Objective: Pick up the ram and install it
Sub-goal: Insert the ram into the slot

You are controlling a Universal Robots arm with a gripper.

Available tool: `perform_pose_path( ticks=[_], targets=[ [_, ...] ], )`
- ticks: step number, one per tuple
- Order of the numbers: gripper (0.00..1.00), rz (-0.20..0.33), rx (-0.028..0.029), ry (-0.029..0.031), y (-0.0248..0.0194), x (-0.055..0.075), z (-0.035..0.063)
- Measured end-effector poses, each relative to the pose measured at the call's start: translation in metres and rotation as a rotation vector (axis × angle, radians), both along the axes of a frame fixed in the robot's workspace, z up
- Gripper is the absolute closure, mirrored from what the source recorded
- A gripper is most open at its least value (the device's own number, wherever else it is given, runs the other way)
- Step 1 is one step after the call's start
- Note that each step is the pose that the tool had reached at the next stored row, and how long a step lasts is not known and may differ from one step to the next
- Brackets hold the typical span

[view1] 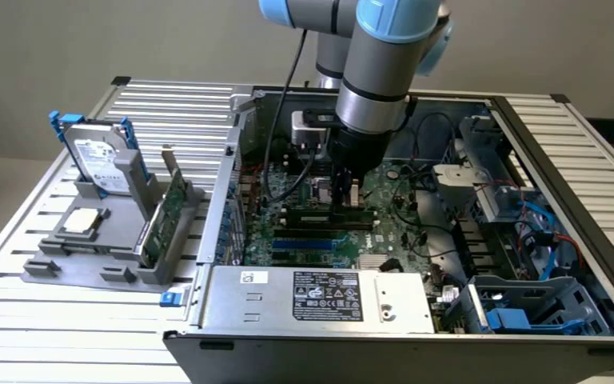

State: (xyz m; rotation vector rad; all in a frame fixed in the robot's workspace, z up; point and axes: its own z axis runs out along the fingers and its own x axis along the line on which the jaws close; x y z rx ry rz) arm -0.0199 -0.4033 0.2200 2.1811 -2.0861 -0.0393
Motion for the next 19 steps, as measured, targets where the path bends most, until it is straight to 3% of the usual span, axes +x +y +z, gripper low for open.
perform_pose_path(
  ticks=[19],
  targets=[
    [0.86, -0.002, 0.0, 0.0001, 0.001, -0.0014, -0.0011]
  ],
)
